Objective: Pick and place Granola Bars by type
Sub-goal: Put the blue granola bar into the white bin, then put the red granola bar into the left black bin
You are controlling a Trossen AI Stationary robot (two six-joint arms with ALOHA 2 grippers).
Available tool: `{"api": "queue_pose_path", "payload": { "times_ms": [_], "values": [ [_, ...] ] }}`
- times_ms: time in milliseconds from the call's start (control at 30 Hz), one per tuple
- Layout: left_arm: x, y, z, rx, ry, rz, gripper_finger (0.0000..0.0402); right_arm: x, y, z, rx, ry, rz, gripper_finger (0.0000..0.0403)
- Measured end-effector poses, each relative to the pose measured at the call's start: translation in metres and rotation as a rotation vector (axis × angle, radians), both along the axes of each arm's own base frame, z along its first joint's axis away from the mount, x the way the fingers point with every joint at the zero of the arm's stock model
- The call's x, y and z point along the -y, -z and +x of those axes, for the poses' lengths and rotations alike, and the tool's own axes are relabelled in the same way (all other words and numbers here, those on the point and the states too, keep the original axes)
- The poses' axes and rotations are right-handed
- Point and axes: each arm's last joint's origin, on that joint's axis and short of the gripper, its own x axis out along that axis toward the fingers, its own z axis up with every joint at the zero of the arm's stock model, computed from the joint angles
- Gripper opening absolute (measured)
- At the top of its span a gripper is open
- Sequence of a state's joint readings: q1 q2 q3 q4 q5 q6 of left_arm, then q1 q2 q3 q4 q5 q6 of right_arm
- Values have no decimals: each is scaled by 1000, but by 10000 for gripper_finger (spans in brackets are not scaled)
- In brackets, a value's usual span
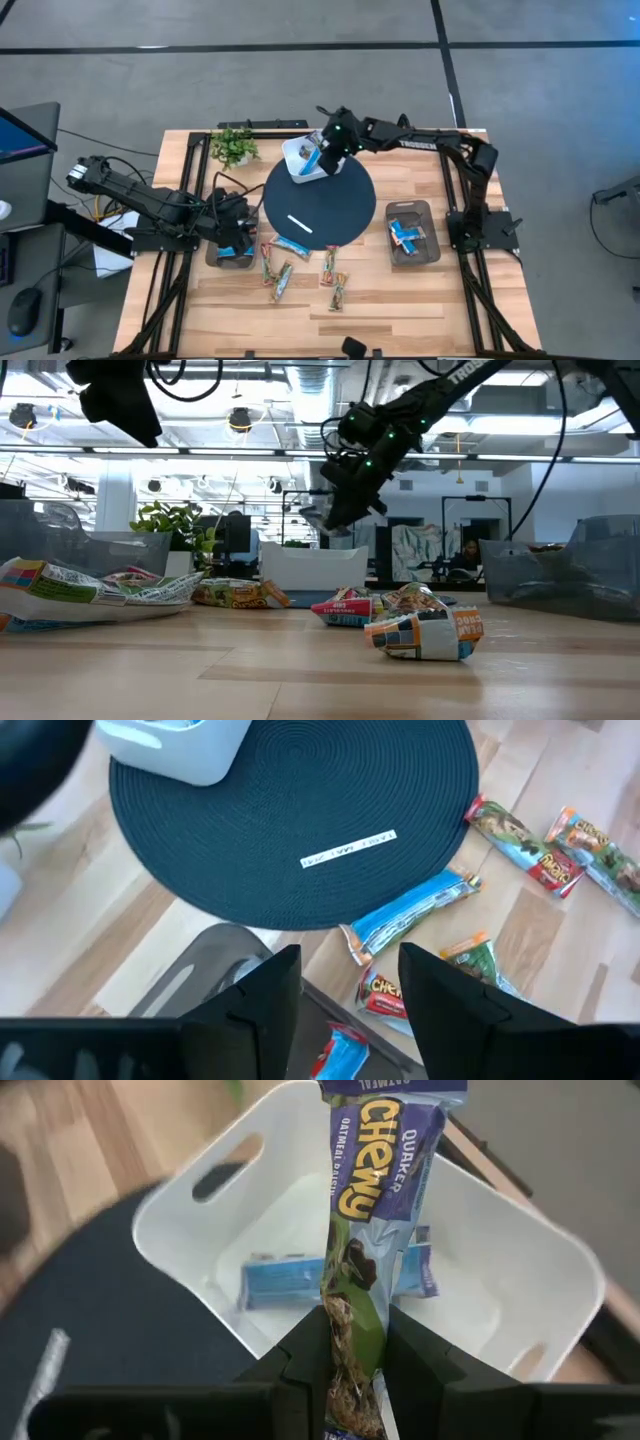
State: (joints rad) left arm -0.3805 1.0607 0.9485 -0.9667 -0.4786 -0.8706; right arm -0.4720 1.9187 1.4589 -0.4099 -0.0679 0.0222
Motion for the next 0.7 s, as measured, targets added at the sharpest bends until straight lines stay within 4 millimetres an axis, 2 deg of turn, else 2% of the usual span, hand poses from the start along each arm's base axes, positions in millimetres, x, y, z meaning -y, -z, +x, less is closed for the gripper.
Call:
{"api": "queue_pose_path", "payload": {
  "times_ms": [133, 267, 433, 533, 600, 700],
  "values": [
    [0, 0, 0, 11, -30, -22, 165, 1, -8, 4, -80, -133, -112, 75],
    [0, 0, 0, 16, -45, -33, 165, 1, -14, 6, -116, -255, -201, 98],
    [0, 0, 0, 21, -59, -43, 165, 4, -15, 4, -131, -216, -213, 150],
    [0, 0, 0, 21, -62, -53, 165, 3, -17, 1, -128, -181, -164, 179],
    [1, 0, 1, 20, -47, -71, 165, -3, -28, -2, -82, -210, -130, 194],
    [3, -2, 4, 38, 17, -76, 165, -22, -52, -6, 11, -311, -80, 205]
  ]
}}
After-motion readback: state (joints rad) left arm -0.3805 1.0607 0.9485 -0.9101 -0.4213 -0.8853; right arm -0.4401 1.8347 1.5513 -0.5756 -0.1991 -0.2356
